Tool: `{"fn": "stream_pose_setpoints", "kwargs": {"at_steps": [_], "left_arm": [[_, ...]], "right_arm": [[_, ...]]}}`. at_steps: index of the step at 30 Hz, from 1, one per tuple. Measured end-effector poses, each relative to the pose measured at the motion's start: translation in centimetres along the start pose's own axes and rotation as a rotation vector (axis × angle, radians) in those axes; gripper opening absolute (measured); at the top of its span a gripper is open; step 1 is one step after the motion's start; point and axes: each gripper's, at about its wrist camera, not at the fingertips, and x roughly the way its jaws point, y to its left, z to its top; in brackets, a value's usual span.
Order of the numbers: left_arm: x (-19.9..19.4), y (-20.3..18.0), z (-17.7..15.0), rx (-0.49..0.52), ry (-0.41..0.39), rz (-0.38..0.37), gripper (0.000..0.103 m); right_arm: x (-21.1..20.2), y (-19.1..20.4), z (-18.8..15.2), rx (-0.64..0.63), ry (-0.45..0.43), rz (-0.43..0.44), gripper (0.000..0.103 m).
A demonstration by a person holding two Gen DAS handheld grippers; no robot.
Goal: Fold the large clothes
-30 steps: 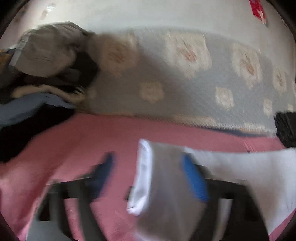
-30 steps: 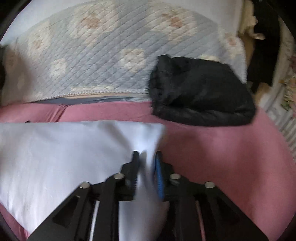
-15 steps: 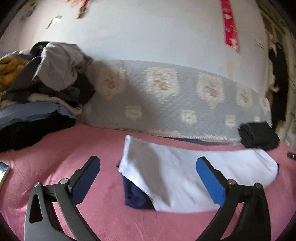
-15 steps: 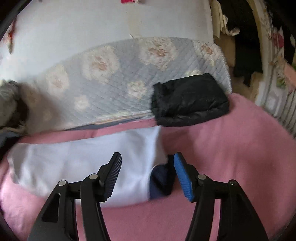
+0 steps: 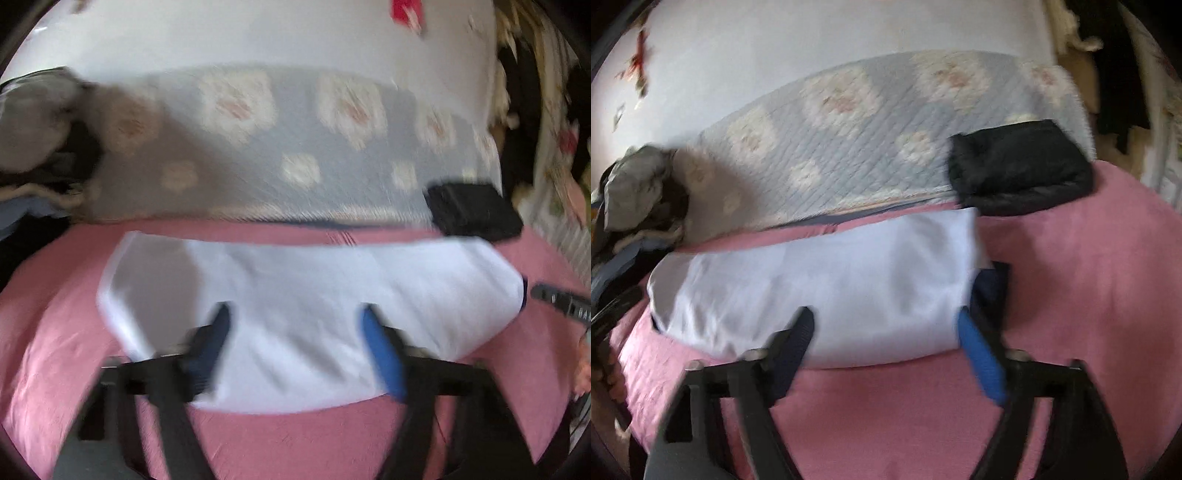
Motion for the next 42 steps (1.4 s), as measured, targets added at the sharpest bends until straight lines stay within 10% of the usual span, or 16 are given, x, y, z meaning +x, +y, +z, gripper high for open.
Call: {"fn": "stream_pose_setpoints", "kwargs": {"at_steps": [9, 18, 26, 32, 42], "left_arm": [[12.1, 0.0, 5.3, -0.182, 0.188, -0.099, 0.014], [20.6, 1.2, 4.3, -0.233, 0.295, -0.090, 0.006], [13.5, -0.7, 0.7, -0.124, 0.249, -0.096, 0.003], [8.8, -1.9, -3.9, -0.165, 0.259, -0.140, 0.002], [5.3, -1.8, -7.1, -0.225, 0.229, -0.160, 0.002]], "right_arm": [[10.2, 5.8, 7.0, 0.087, 0.115, 0.078, 0.019], [23.4, 5.2, 6.1, 0.180, 0.304, 0.020, 0.000], [17.9, 7.0, 2.8, 0.076, 0.263, 0.054, 0.000], [13.0, 7.2, -2.3, 0.093, 0.324, 0.208, 0.000], [7.0, 4.2, -6.9, 0.195, 0.319, 0.187, 0.000]]}}
